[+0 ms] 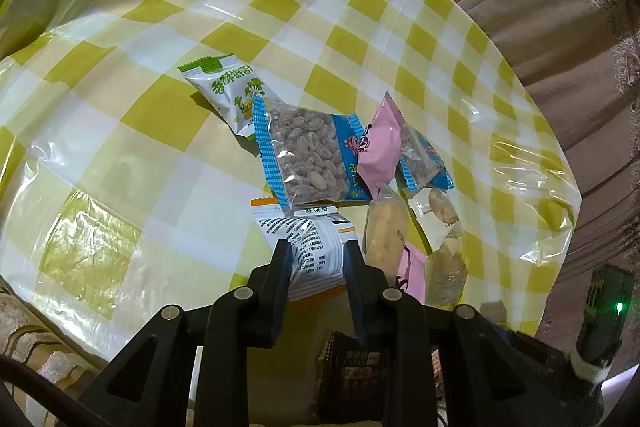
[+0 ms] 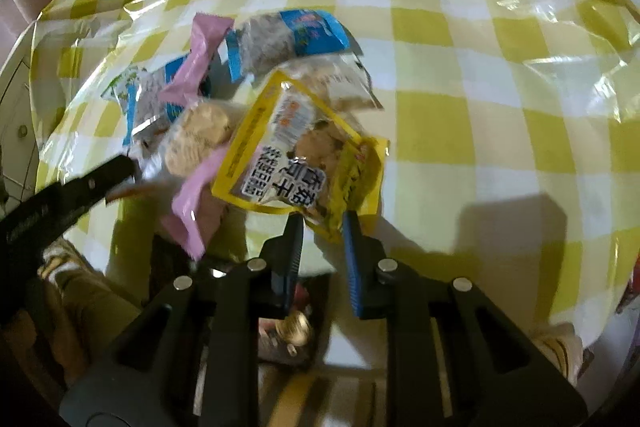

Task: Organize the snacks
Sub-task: 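Grasp white-and-orange packet with left gripper while right gripper grasps the yellow bag, then carry white-and-orange packet with left gripper while right gripper carries yellow bag to box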

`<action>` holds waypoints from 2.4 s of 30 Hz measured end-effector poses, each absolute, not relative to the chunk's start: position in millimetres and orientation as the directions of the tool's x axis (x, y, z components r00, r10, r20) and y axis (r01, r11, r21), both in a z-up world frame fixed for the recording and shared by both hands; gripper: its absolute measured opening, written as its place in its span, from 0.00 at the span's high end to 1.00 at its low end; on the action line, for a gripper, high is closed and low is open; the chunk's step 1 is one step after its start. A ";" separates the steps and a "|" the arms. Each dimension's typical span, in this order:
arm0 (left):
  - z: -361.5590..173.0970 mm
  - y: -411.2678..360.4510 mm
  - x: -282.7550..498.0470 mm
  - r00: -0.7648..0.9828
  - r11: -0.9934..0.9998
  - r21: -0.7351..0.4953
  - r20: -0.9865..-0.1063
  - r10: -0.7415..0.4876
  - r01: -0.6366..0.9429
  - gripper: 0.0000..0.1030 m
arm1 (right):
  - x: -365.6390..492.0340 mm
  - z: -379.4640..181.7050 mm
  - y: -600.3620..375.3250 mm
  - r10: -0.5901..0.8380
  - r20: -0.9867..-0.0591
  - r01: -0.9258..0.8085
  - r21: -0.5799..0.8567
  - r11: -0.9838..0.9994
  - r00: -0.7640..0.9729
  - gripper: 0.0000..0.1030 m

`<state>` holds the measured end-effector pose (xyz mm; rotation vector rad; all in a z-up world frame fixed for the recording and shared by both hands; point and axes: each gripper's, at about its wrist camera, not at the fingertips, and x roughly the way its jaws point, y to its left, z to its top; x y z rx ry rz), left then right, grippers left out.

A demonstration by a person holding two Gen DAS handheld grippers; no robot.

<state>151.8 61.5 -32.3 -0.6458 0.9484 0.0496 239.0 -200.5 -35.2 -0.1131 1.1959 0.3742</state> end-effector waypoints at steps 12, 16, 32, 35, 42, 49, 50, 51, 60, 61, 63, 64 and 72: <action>-32.0 60.9 151.5 0.597 0.815 -0.490 -0.768 -0.234 -0.311 0.73 | 249.0 -25.6 -197.0 0.226 -0.908 -0.295 0.121 0.948 0.353 0.29; -32.0 61.4 151.0 0.598 0.815 -0.490 -0.766 -0.234 -0.310 0.73 | 265.6 -34.9 -188.6 0.216 -0.916 -0.277 0.123 0.953 0.337 0.29; -24.0 55.0 142.6 0.626 0.831 -0.478 -0.749 -0.218 -0.284 0.74 | 262.2 -46.1 -178.8 0.210 -0.911 -0.304 0.099 0.947 0.356 0.50; -18.0 53.7 137.1 0.647 0.837 -0.474 -0.735 -0.205 -0.273 0.74 | 253.6 -39.5 -185.0 0.224 -0.898 -0.301 0.110 0.947 0.378 0.50; -3.9 47.0 126.5 0.675 0.857 -0.445 -0.718 -0.168 -0.260 0.74 | 233.8 -23.6 -202.5 0.252 -0.876 -0.285 0.139 0.948 0.410 0.50; 9.7 38.5 114.3 0.697 0.872 -0.415 -0.706 -0.130 -0.258 0.74 | 222.1 -7.5 -231.4 0.283 -0.857 -0.259 0.183 0.948 0.430 0.50; 11.3 37.3 112.7 0.699 0.873 -0.413 -0.704 -0.126 -0.258 0.74 | 221.3 -5.9 -234.8 0.285 -0.855 -0.256 0.187 0.948 0.432 0.50; 14.0 35.5 110.5 0.704 0.875 -0.409 -0.700 -0.120 -0.258 0.74 | 218.8 -3.4 -239.8 0.289 -0.852 -0.251 0.193 0.949 0.437 0.50; 28.4 3.4 102.3 0.709 0.895 -0.402 -0.689 -0.154 -0.196 0.74 | 198.9 11.8 -280.0 0.292 -0.833 -0.209 0.216 0.954 0.470 0.50; 29.7 -1.9 102.2 0.707 0.897 -0.400 -0.688 -0.160 -0.186 0.74 | 196.3 13.4 -286.4 0.290 -0.831 -0.203 0.218 0.955 0.474 0.50; 32.7 -15.2 102.8 0.703 0.904 -0.397 -0.688 -0.179 -0.160 0.74 | 192.8 15.3 -296.6 0.288 -0.829 -0.192 0.221 0.956 0.479 0.50; 34.0 -23.4 103.5 0.699 0.906 -0.399 -0.689 -0.193 -0.143 0.74 | 190.4 16.5 -303.3 0.286 -0.828 -0.185 0.223 0.957 0.483 0.50; 46.2 -100.5 104.0 0.661 0.918 -0.396 -0.685 -0.307 0.016 0.74 | 173.1 27.1 -367.5 0.245 -0.820 -0.096 0.229 0.969 0.518 0.50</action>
